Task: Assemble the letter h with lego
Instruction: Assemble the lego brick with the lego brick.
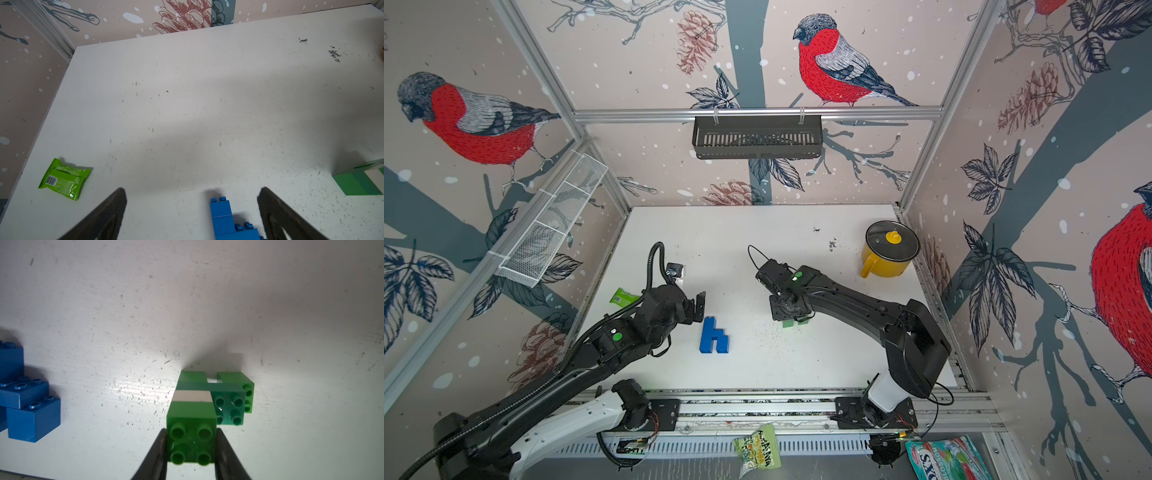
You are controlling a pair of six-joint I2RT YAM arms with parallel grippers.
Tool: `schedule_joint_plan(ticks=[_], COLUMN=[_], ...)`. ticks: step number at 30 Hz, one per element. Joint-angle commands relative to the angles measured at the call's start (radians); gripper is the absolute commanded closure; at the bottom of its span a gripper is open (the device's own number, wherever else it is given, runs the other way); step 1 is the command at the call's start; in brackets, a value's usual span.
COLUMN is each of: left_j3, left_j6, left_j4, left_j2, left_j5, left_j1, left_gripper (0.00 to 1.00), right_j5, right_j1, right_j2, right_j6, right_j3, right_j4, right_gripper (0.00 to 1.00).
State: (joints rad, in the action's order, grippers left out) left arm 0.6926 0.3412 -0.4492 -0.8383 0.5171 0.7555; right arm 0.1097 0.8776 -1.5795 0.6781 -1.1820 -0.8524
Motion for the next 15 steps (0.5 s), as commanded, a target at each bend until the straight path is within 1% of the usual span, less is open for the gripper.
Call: schedule_joint_plan(ticks=[1,9,12,15], left_j3=[0.001,0.002,0.002,0.001], left_j6=[0.007,0.006,0.004,0.007], left_j4=[0.009,0.009,0.010,0.009], left_j2=[0.000,0.000,-0.001,0.000], left_j5=[-0.002,0.002,0.001,0.004], left_j1=[-0.002,-0.001,-0.001,-0.002], left_gripper=[0.02,0.01,0.02,0.02], right_j5=[-0.018,-0.003,0.009,0.009], right_j1=[0.008,0.001,0.001,0.004], right_j2=[-0.003,-0.002,0.019,0.082], right_j6=[0.011,0.009,0.007,0.000], right_j3=[-0.020,-0.049,-0.059,-0.036], right_j4=[-0.064,-0.054,-0.046,-0.002], right_gripper=[0.60,0.52,0.42,0.29])
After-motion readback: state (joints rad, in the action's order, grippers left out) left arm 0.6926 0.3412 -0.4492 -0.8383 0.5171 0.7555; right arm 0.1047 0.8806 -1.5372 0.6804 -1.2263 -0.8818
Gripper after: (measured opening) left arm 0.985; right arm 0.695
